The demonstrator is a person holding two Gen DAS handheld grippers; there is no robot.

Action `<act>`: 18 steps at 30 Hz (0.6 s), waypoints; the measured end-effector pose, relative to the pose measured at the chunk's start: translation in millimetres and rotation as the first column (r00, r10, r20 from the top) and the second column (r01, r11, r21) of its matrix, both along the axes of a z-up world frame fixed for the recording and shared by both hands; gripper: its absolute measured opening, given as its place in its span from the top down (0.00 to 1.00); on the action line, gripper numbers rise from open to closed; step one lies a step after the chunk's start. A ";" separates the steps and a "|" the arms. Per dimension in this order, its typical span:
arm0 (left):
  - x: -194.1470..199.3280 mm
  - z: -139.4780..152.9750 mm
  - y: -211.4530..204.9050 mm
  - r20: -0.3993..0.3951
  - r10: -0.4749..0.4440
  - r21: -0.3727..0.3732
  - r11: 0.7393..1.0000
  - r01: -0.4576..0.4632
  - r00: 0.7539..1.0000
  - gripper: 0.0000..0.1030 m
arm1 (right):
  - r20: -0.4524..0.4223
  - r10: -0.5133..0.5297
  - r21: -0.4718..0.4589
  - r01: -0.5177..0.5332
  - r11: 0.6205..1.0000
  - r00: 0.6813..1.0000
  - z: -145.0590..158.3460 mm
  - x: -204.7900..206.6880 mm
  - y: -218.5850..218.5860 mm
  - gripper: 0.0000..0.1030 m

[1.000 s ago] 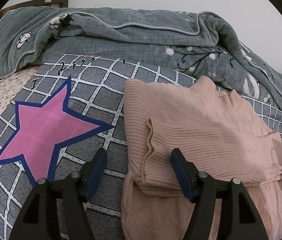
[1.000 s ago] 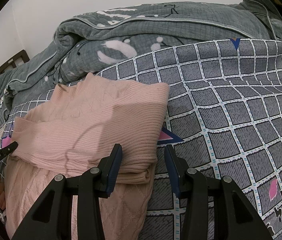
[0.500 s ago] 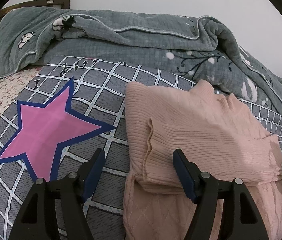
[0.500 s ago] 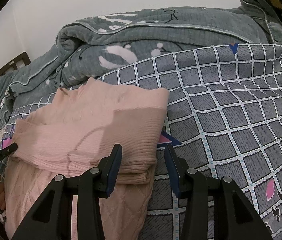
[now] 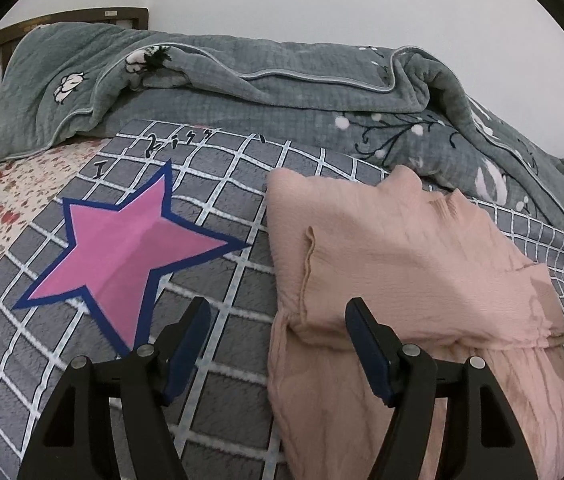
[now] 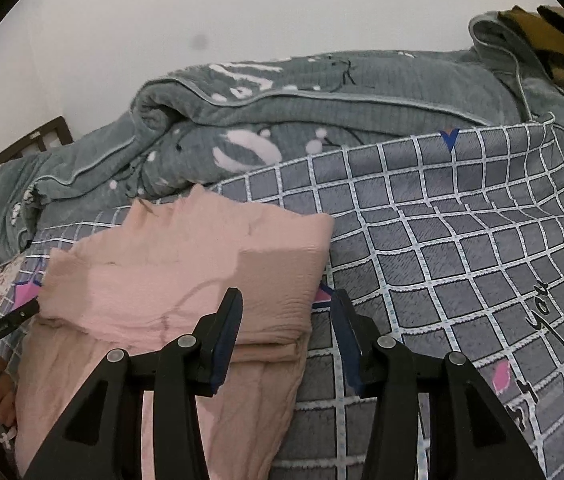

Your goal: Fold small clothes

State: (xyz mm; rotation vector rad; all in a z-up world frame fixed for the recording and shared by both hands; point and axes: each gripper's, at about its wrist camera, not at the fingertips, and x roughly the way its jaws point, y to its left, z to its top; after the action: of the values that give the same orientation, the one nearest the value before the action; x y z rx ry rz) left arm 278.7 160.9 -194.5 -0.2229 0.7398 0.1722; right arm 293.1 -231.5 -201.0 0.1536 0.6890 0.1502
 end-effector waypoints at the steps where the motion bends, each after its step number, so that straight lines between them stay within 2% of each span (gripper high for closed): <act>1: -3.2 0.2 -0.2 0.001 -0.004 -0.001 1.000 0.004 1.000 0.34 | 0.004 0.007 0.006 -0.007 1.000 1.000 2.7 -3.3 -0.8 0.56; 8: -23.2 3.1 -14.2 0.011 -0.058 0.029 0.998 0.058 0.998 0.34 | 0.066 0.023 -0.025 -0.022 0.999 0.998 17.7 -27.1 4.2 0.54; 12: -39.2 6.2 -22.7 0.010 -0.088 0.046 0.995 0.088 0.996 0.34 | 0.085 0.019 -0.006 -0.018 1.000 0.996 23.1 -38.4 5.3 0.54; 18: -75.1 17.6 -15.1 0.042 -0.086 -0.038 0.995 0.087 0.995 0.34 | 0.090 0.012 0.030 -0.014 0.999 0.996 17.9 -72.0 -7.9 0.54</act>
State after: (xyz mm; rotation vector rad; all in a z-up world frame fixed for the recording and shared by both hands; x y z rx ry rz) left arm 203.6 145.8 -176.9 -0.2308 0.7119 0.0708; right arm 221.2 -239.5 -183.1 0.1706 0.5980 0.1792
